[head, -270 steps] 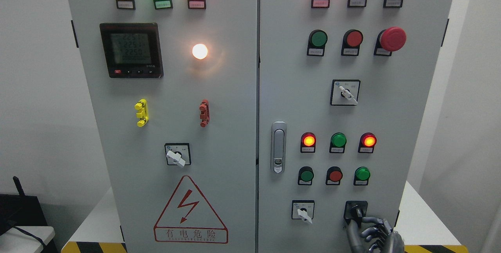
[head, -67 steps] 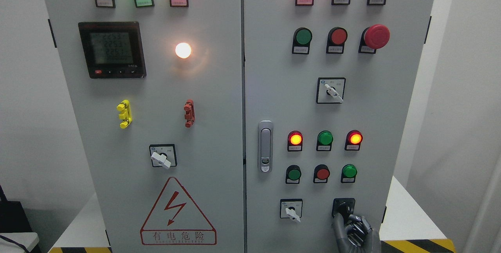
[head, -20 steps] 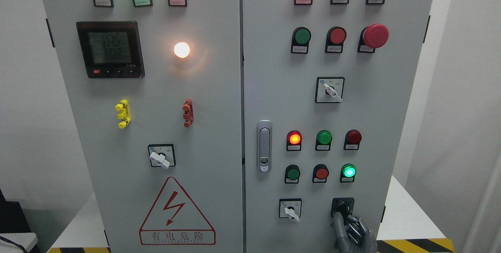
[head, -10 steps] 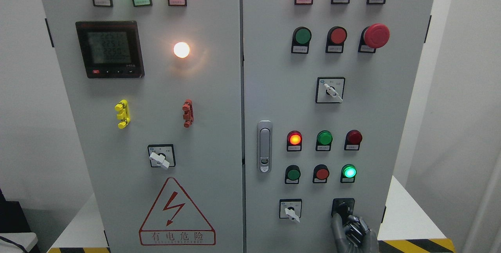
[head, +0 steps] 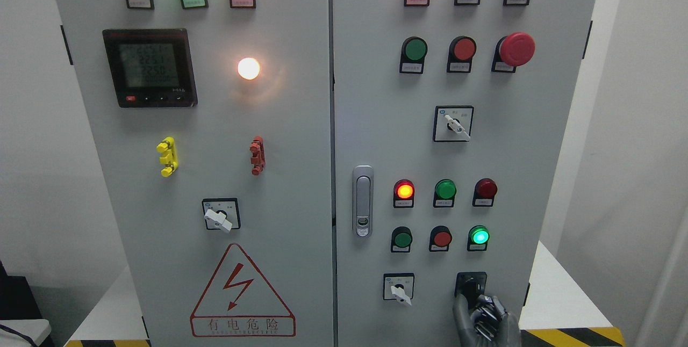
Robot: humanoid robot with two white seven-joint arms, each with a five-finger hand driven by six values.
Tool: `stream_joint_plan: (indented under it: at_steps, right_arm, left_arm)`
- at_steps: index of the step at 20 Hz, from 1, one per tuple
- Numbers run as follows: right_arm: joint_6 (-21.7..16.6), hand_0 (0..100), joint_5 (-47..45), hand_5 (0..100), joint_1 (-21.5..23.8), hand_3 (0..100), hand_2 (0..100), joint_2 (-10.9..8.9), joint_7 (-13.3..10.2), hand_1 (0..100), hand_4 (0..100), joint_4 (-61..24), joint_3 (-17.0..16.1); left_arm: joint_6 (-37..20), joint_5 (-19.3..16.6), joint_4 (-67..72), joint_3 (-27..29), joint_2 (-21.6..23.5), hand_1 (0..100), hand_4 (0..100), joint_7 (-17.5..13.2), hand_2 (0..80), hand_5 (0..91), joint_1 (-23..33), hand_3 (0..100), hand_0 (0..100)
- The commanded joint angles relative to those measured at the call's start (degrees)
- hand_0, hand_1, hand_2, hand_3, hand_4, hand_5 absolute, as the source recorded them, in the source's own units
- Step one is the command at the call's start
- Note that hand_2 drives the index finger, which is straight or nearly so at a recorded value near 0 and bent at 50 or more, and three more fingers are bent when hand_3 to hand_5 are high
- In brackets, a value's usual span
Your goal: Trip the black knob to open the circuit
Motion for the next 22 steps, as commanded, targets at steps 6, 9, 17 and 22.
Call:
stream_joint_plan:
  at_steps: [6,9,17,22]
  right_arm:
    - [-1.21,59,4.19,93,0.12,93,63,-0.41,1.41,79,90,0.11,-0.68]
    - [-1.30,59,6.37,93,0.12,92,63,-0.50,1.41,79,90,0.11,-1.12]
    - [-1.47,58,8.67,92,0.47,92,62,-0.94,1.32,79,89,0.02,-1.82]
    - [-1.65,57,9.11,92,0.48,91,62,-1.46,1.24,80,89,-0.15,-1.82]
  left_arm:
    - [0.02,-1.84,0.00,0.00,0.00,39,0,0.03,0.0,0.0,-0.44,0,12]
    - [0.02,-1.93,0.00,0.00,0.00,39,0,0.03,0.0,0.0,-0.44,0,12]
    - [0.02,-1.93,0.00,0.00,0.00,39,0,0.03,0.0,0.0,-0.44,0,12]
    - [0.02,-1.85,0.00,0.00,0.00,39,0,0.03,0.0,0.0,-0.44,0,12]
